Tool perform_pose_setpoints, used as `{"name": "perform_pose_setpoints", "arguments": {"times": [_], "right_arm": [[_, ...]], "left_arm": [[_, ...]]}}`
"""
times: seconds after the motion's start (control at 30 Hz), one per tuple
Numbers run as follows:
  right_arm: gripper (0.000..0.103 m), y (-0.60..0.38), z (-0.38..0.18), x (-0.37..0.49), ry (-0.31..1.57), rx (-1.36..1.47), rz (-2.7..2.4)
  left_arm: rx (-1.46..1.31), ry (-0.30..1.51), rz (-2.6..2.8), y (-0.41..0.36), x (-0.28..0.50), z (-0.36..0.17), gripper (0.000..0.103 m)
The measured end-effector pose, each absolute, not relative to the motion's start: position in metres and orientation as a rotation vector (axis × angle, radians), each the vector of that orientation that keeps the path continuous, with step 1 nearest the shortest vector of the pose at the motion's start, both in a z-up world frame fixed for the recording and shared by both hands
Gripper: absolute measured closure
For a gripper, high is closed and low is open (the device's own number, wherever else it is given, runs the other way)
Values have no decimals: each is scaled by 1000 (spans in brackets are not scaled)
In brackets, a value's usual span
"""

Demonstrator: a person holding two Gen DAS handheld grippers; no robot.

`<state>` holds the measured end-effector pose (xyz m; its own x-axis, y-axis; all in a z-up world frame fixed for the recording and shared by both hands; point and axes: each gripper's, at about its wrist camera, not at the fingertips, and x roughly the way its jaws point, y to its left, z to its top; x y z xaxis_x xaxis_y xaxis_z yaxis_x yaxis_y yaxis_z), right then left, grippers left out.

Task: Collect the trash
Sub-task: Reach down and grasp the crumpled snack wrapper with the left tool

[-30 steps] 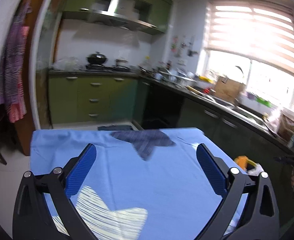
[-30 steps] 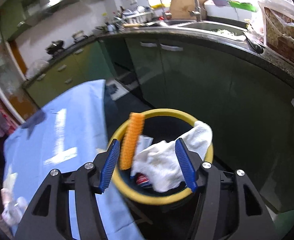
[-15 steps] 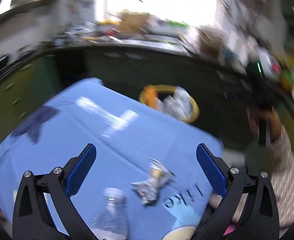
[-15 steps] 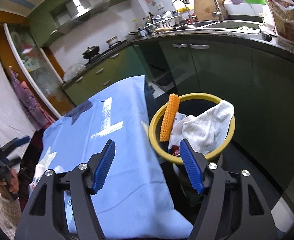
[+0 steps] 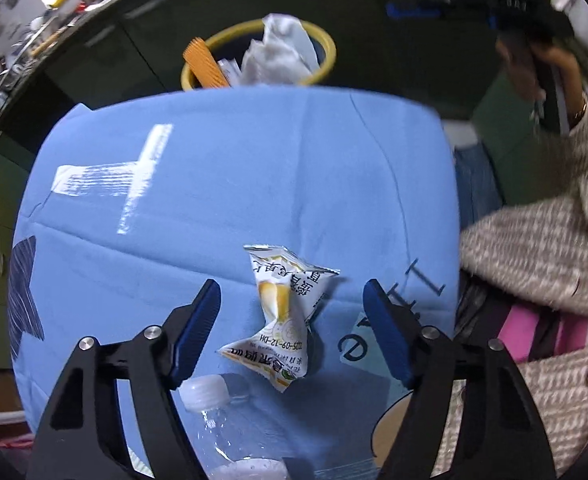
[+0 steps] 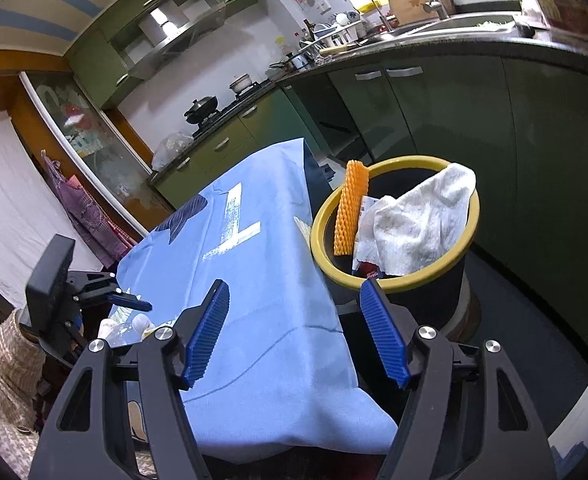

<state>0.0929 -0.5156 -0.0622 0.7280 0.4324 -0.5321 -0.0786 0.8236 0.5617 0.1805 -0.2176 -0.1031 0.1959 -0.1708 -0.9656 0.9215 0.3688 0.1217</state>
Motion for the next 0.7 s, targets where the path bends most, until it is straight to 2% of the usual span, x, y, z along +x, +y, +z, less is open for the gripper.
{"name": "perform_pose_setpoints", "arguments": {"times": [0.1,0.3,0.37,0.7], "right_arm": [[35,-517,-66,93,710,551,299],[35,-519,-69,94,711,569,300],[35,-518,-70,94,713,571,303],[35,-518,-68,91,703,572,305]], "left_arm": [[908,1132,-919,-221,184,-112,36],[914,1190,-921,-219,187,-123,55],[906,1192,-917,-219,187,-124,64],[838,1187,-903,-218,192,-114,80]]}}
